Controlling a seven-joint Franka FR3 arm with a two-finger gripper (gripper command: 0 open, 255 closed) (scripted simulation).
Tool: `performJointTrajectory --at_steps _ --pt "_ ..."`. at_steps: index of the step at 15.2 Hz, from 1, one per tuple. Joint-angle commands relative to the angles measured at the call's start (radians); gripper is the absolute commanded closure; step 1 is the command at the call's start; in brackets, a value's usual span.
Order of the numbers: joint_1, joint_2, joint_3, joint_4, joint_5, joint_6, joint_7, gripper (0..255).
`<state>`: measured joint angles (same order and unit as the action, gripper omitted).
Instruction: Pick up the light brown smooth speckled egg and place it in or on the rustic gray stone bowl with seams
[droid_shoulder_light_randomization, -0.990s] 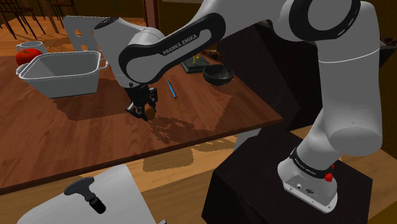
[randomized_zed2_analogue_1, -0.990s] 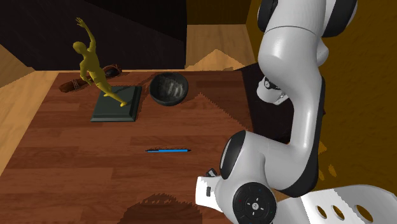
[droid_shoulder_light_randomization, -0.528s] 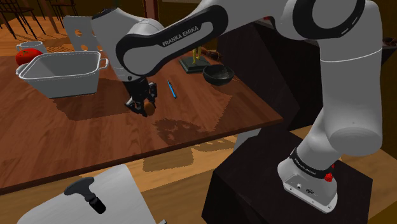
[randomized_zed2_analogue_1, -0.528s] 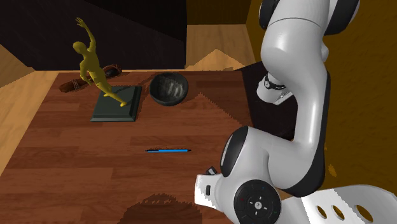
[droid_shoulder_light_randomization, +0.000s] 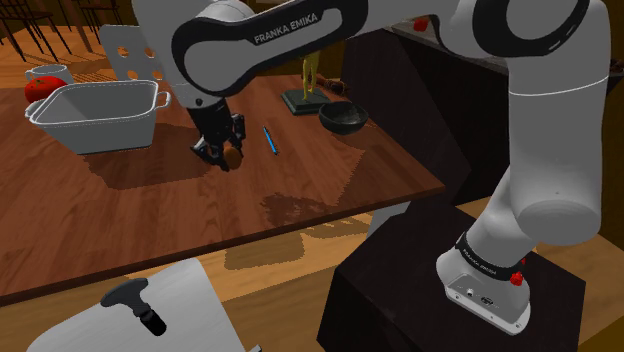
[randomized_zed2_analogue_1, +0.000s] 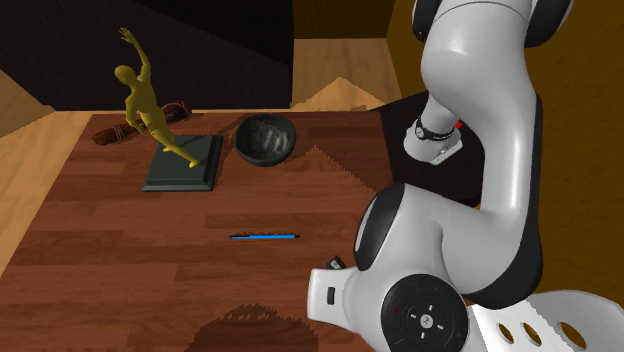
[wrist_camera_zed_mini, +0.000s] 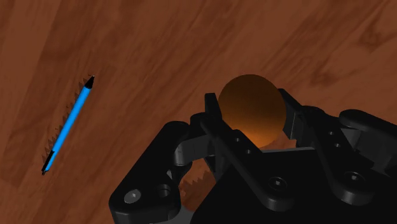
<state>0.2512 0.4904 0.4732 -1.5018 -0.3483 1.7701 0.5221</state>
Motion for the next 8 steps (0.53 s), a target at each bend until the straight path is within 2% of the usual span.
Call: performJointTrajectory --at_steps 1,8 --pt "0.001 -0.004 0.001 0.022 0.003 -0.024 -0.007 255" --pt "0.007 -0.02 0.007 0.093 0.014 -0.108 -0.024 255"
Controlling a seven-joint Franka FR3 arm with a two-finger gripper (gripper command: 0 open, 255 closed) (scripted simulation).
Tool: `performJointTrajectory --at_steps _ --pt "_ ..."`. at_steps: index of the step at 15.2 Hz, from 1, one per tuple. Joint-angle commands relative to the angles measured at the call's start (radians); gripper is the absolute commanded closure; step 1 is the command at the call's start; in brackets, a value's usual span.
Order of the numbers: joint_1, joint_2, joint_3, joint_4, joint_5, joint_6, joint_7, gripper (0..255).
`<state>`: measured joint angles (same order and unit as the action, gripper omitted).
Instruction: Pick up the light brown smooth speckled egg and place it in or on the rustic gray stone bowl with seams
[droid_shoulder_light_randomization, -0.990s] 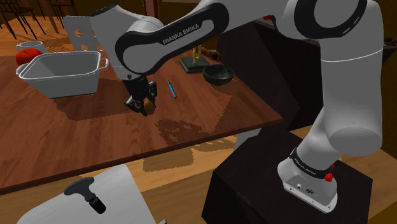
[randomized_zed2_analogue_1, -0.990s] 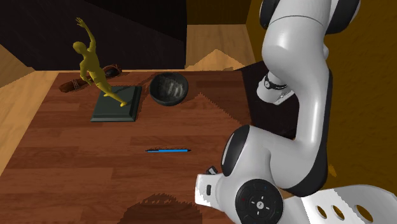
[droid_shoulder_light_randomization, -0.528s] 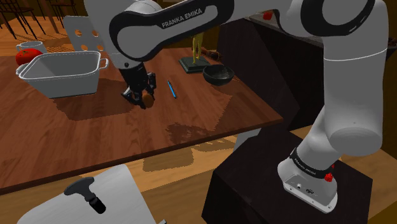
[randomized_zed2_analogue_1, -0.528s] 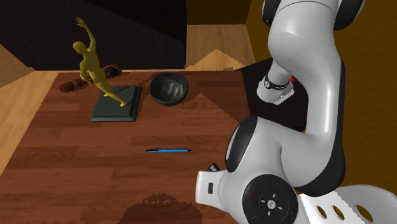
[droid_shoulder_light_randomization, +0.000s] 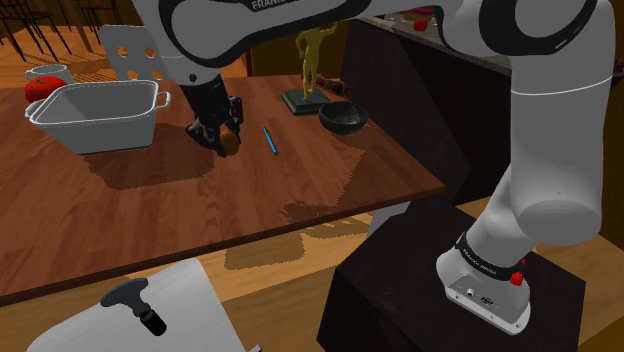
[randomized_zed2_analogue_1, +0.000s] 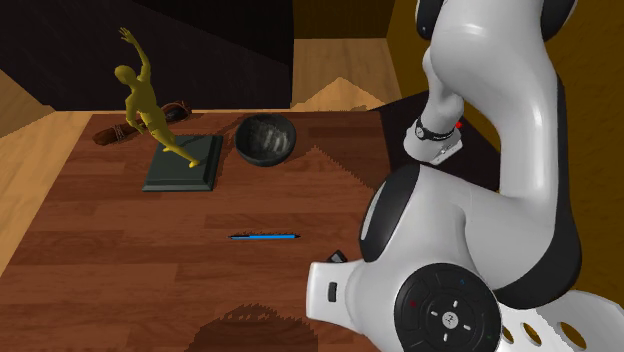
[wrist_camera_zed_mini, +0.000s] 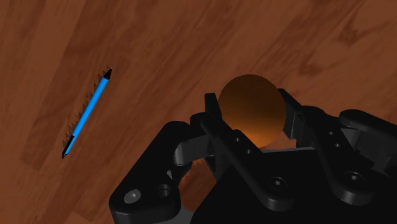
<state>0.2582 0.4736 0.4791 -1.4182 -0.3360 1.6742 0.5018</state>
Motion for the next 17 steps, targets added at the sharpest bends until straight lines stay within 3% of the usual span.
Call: performJointTrajectory --at_steps 1,8,17 --pt "0.002 -0.004 0.001 0.021 0.003 -0.025 -0.006 255" --pt "0.013 -0.006 0.004 0.106 0.006 -0.108 -0.02 255" --pt "-0.184 -0.226 -0.034 -0.2 0.078 0.028 -0.206 255"
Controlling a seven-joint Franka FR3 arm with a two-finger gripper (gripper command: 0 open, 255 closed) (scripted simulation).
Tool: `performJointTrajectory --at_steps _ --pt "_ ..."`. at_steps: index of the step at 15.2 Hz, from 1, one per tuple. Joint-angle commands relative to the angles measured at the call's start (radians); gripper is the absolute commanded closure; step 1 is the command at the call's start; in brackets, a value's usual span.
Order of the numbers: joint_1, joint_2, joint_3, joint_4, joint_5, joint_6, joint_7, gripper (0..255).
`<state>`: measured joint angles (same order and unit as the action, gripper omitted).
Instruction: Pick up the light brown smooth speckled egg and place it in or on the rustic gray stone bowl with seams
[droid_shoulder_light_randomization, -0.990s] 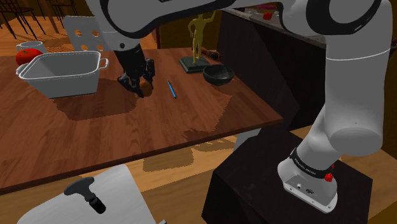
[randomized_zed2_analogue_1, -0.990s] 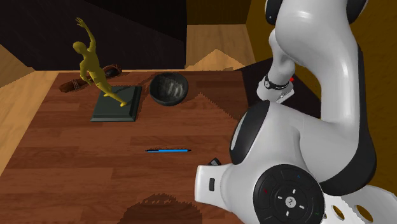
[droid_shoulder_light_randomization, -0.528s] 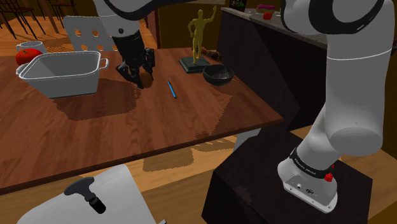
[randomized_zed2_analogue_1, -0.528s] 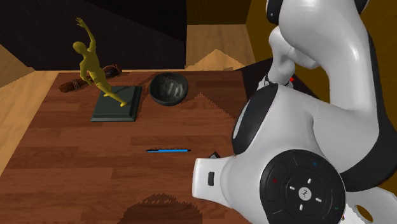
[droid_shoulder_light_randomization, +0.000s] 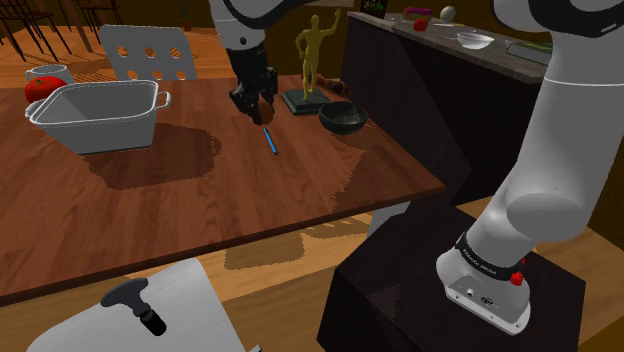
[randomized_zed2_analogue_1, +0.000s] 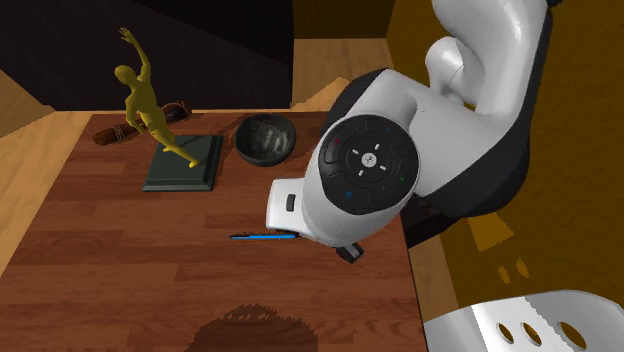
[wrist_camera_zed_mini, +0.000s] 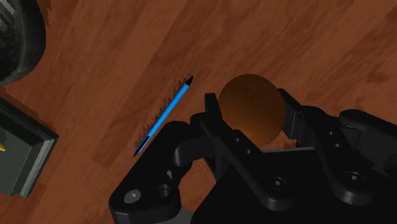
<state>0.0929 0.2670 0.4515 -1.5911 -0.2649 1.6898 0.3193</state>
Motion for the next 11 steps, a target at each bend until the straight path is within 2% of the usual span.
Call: performJointTrajectory --at_steps 1,11 --pt "-0.037 -0.039 -0.014 -0.051 0.012 0.024 -0.046 255" --pt "-0.189 -0.169 -0.107 -0.218 0.046 0.117 -0.28 255"
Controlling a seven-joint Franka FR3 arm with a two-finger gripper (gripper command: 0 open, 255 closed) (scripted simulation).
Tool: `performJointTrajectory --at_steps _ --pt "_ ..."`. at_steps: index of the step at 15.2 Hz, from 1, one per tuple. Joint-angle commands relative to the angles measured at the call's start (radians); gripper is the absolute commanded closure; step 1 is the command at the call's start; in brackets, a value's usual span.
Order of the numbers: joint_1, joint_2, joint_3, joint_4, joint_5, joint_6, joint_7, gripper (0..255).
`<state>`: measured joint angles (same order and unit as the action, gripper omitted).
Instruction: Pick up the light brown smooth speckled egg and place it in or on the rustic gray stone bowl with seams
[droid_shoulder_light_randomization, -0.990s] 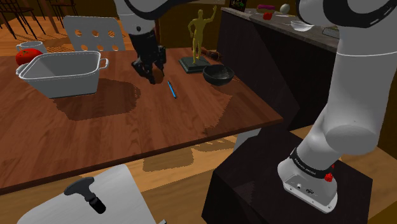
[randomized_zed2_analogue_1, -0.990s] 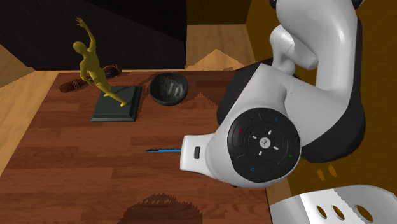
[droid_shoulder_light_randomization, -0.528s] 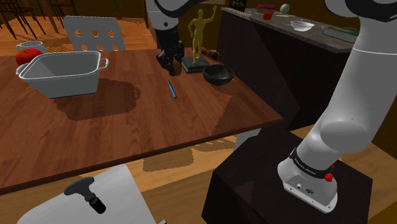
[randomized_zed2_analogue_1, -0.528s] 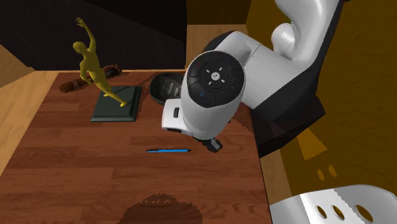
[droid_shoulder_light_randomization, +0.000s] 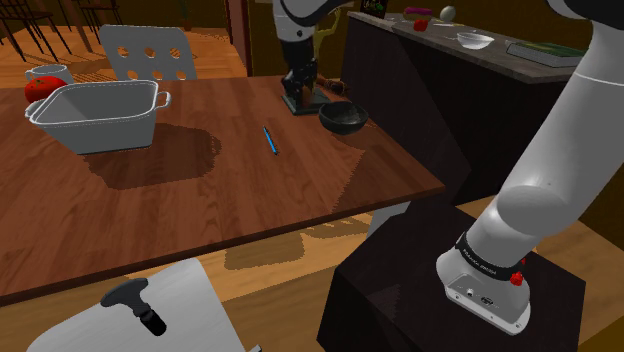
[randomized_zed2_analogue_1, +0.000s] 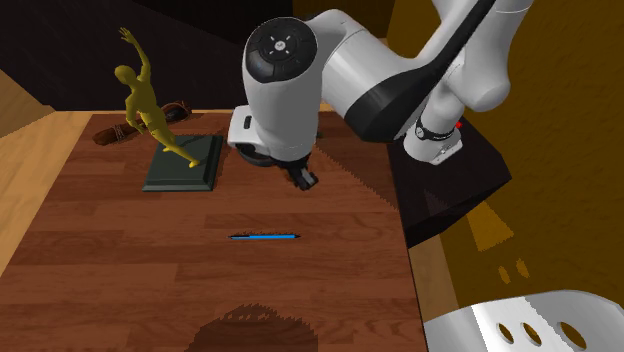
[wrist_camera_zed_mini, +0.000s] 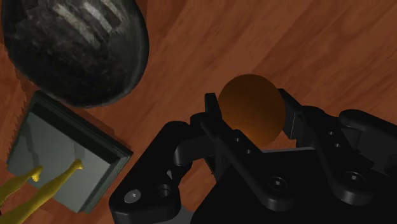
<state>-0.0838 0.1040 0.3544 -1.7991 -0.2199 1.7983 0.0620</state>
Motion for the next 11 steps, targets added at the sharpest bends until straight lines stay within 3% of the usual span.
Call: performJointTrajectory --at_steps 1,11 --pt "-0.026 -0.014 -0.02 -0.02 0.002 0.016 -0.045 255" --pt "-0.153 -0.031 -0.128 -0.051 -0.003 0.077 -0.271 255"
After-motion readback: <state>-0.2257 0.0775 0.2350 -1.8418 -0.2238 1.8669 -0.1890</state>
